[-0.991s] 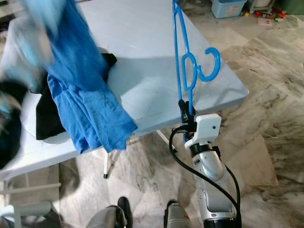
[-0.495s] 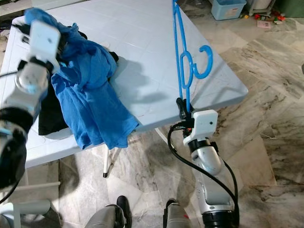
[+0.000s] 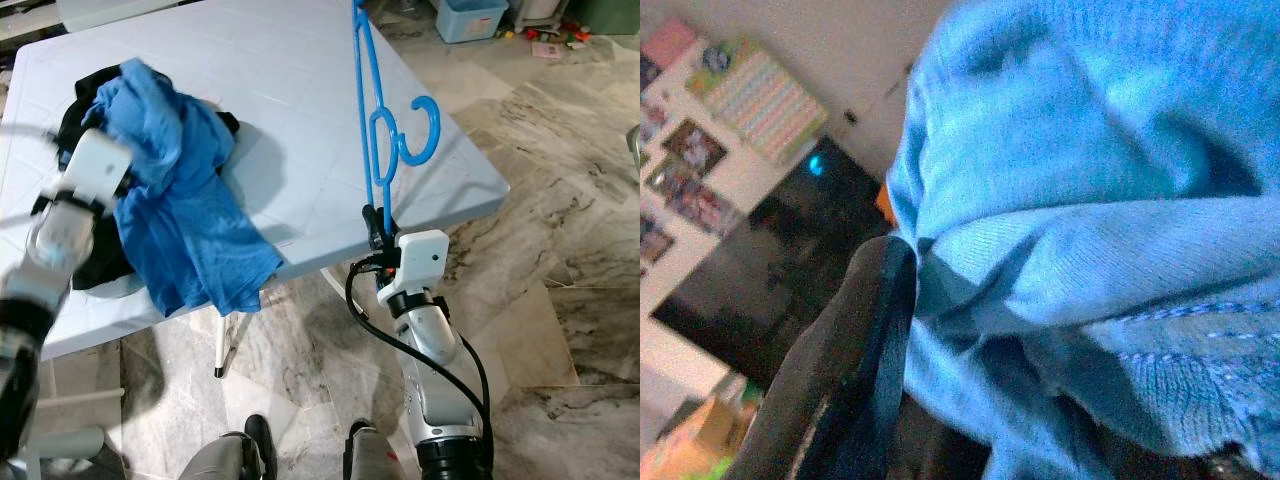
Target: Hang hanger
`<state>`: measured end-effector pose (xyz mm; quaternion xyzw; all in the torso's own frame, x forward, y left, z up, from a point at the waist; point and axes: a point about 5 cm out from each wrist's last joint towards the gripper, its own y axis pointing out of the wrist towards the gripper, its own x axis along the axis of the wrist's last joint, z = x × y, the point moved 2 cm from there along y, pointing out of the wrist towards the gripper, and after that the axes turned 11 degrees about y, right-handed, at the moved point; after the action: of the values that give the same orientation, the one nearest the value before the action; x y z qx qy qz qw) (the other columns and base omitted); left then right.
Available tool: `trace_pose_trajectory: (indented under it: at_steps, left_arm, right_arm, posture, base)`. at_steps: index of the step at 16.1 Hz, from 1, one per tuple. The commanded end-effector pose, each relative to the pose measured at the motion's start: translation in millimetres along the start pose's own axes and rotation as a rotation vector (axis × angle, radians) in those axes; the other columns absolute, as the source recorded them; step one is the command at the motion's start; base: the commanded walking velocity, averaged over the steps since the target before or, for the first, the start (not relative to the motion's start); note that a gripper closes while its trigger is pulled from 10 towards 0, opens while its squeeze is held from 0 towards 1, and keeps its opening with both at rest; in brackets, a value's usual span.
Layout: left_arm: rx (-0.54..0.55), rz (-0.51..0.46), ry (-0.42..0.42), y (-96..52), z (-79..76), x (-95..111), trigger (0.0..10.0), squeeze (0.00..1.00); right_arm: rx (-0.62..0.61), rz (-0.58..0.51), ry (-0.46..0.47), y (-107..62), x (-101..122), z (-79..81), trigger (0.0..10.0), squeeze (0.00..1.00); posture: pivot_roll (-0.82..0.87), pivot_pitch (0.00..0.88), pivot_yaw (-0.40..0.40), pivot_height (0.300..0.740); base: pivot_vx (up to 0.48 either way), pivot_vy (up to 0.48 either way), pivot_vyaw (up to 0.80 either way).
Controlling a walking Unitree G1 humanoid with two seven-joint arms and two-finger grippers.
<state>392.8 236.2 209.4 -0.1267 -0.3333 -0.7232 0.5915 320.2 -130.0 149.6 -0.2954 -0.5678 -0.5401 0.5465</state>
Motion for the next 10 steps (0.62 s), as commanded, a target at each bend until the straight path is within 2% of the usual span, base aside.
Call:
trace_pose_trajectory:
  at_steps: [1,3,4,6,8,9,10]
  left_arm:
    - [0.030,0.027,-0.011,-5.2,3.6,-5.5,10.0,1.00]
    - [0.100,-0.006,-0.113,-12.7,-1.9,9.1,10.0,1.00]
    - [0.104,-0.010,-0.130,-13.3,-3.1,11.5,10.0,1.00]
    - [0.094,-0.092,-0.226,-20.0,-19.3,36.2,10.0,1.00]
    - [0.096,-0.142,-0.250,-27.9,-26.2,48.5,10.0,1.00]
    - [0.151,-0.171,-0.279,-37.6,-23.3,54.2,10.0,1.00]
    - [0.168,-0.186,-0.279,-41.2,-21.8,55.7,10.0,1.00]
  right_arm:
    - [-0.003,0.104,0.030,-8.0,-23.2,2.8,10.0,0.00]
    - [-0.010,0.107,0.029,-9.2,-23.8,0.3,10.0,0.00]
    - [-0.010,0.108,0.030,-9.3,-23.9,0.4,10.0,0.00]
    - [-0.006,0.109,0.031,-8.8,-24.5,2.4,10.0,0.00]
    - [-0.006,0.109,0.031,-9.5,-24.5,2.7,10.0,0.00]
    - [-0.006,0.113,0.031,-10.1,-25.2,2.4,10.0,0.00]
    - [-0.007,0.115,0.031,-10.4,-25.6,2.3,10.0,0.00]
  posture:
    - [-0.10,0.241,0.095,0.740]
    - [-0.10,0.243,0.094,0.740]
    - [-0.10,0.243,0.094,0.740]
    - [-0.10,0.243,0.094,0.740]
    - [-0.10,0.246,0.094,0.740]
    - [-0.10,0.252,0.094,0.740]
    - [-0.10,0.254,0.093,0.740]
  base:
    - [0.000,0.000,0.00]
    - [0.000,0.000,0.00]
    - [0.000,0.000,0.00]
    - [0.000,0.000,0.00]
    - [0.000,0.000,0.00]
    - [0.000,0.000,0.00]
    - [0.000,0.000,0.00]
